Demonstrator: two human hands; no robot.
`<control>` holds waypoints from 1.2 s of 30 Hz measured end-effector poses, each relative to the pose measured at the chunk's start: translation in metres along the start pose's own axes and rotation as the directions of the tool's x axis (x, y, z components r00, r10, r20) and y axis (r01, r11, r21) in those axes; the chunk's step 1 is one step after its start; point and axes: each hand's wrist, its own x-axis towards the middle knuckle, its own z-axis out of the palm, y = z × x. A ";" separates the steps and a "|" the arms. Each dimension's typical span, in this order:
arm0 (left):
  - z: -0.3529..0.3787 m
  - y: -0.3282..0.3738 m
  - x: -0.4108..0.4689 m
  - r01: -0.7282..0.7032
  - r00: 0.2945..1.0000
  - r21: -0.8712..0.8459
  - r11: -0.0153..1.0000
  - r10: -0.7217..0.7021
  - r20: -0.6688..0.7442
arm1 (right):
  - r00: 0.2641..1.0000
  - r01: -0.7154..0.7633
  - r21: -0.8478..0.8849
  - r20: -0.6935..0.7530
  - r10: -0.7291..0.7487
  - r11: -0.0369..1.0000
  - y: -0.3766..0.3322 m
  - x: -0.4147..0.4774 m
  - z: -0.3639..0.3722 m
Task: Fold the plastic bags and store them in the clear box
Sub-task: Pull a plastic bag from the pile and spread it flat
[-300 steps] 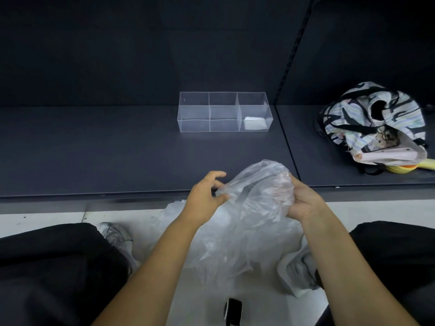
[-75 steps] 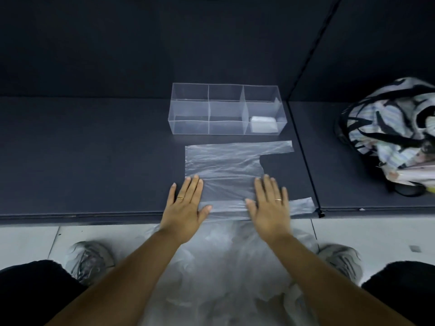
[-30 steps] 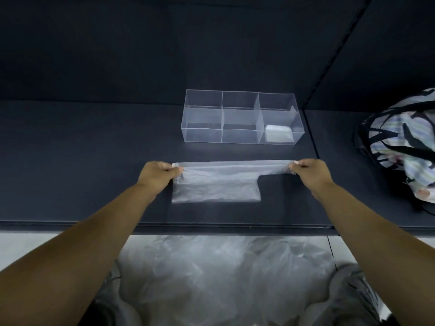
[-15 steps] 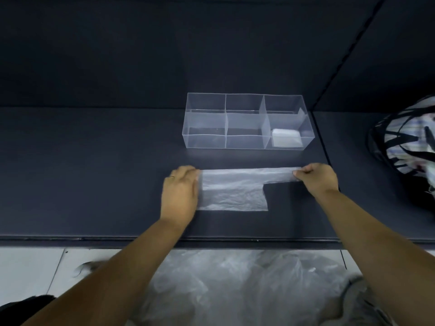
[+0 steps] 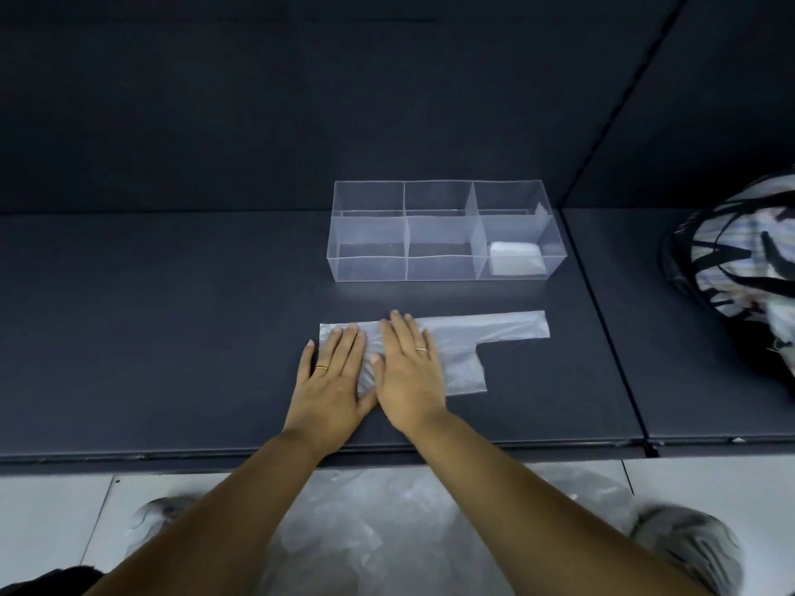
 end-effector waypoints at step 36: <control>-0.024 0.074 -0.041 -0.217 0.942 -0.199 0.956 0.151 -0.298 | 0.990 0.118 -0.062 0.080 -0.113 0.991 0.080 -0.101 -0.089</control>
